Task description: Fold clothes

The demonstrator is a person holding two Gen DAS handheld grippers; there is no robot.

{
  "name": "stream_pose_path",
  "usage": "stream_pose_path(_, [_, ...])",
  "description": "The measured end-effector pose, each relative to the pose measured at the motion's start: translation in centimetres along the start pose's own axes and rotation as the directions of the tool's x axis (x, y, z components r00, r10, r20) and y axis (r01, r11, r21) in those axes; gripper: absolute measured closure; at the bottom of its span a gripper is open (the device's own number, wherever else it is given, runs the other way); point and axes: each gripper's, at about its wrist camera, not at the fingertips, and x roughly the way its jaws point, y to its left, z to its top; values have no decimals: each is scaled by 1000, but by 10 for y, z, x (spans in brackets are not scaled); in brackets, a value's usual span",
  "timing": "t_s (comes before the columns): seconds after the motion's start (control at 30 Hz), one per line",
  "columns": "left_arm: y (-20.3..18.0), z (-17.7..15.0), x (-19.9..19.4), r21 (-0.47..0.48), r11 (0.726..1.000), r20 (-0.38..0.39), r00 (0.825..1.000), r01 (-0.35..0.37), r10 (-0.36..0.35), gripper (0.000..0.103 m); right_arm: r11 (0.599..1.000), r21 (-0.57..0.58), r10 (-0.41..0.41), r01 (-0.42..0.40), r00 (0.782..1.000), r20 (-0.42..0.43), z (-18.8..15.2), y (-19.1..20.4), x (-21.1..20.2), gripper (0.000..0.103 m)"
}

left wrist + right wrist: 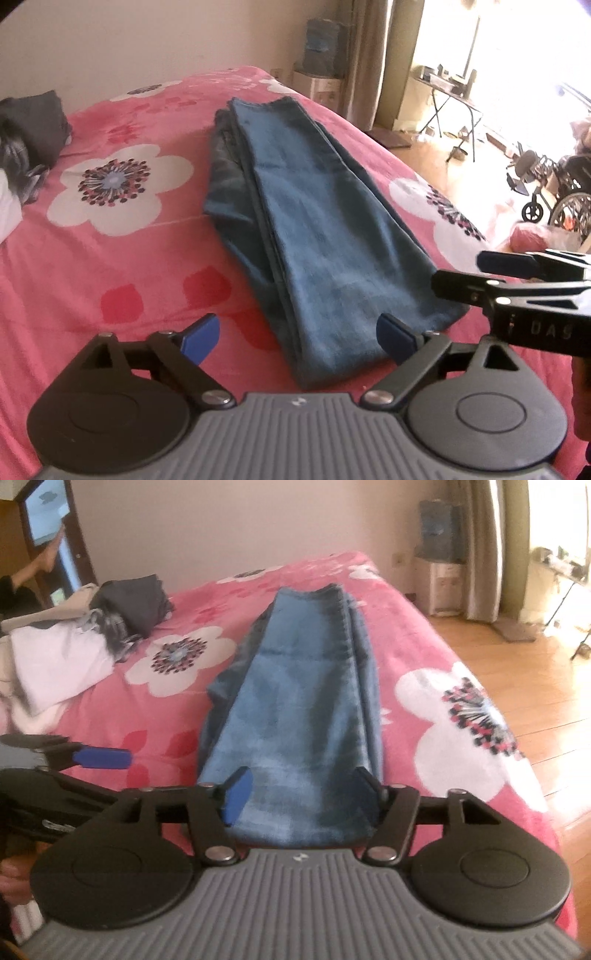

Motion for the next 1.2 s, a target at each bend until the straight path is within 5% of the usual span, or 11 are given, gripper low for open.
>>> stream_pose_path(0.47, [12,4,-9,-61,994,-14,995,-95,94,2,993,52,-105,104,995,3,6,3,-2,1])
stream_pose_path(0.67, [13,4,-8,-64,989,-28,991,-129,128,2,989,34,-147,147,989,11,7,10,-1,1])
stream_pose_path(1.2, [18,1,5,-61,982,-82,982,-176,171,2,997,-1,-79,79,997,1,6,14,1,1])
